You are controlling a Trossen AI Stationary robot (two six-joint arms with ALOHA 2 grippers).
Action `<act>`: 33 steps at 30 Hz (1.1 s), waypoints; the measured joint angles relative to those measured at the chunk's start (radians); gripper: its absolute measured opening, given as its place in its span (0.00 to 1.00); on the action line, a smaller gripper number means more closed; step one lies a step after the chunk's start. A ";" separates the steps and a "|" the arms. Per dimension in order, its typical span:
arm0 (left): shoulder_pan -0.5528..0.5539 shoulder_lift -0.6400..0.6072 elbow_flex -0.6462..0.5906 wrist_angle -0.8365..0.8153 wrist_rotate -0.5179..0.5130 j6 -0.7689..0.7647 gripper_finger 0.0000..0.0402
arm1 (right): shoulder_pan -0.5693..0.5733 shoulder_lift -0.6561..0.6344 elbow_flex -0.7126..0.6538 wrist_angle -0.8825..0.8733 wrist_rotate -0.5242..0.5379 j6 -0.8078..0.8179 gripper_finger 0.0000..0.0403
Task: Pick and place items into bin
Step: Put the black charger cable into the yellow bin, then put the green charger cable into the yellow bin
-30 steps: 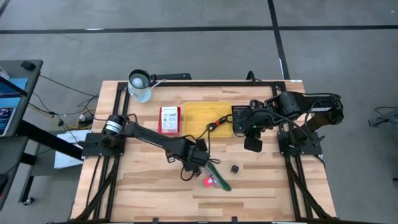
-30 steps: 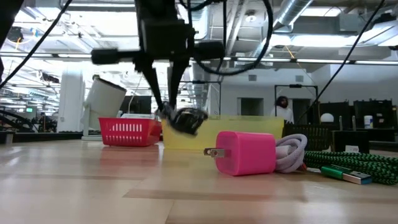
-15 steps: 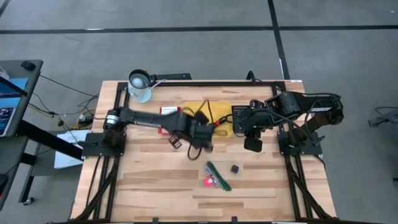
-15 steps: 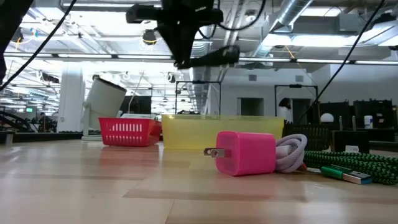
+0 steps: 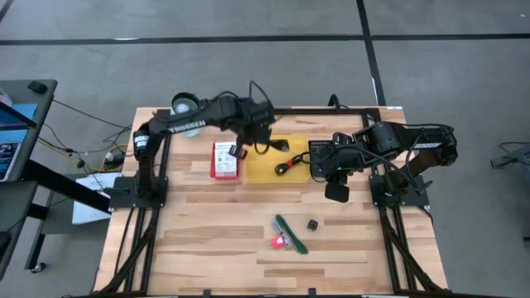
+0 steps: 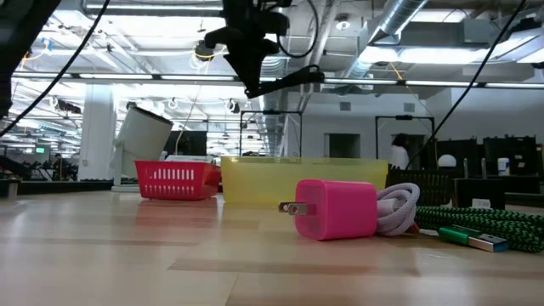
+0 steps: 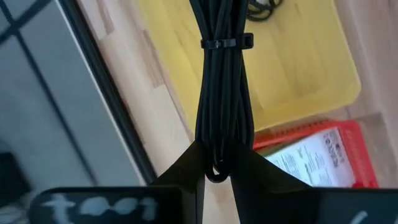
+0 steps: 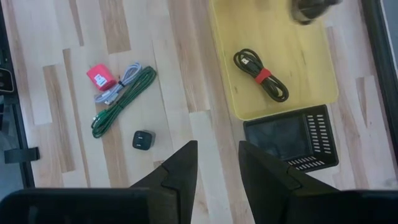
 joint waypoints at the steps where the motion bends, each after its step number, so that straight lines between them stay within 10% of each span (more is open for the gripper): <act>1: 0.018 0.001 0.000 0.009 0.028 -0.009 0.09 | 0.000 0.000 0.000 0.000 0.000 0.000 0.28; 33: 0.047 0.004 -0.001 0.052 0.148 -0.078 0.31 | 0.000 0.000 0.000 0.000 0.000 0.011 0.28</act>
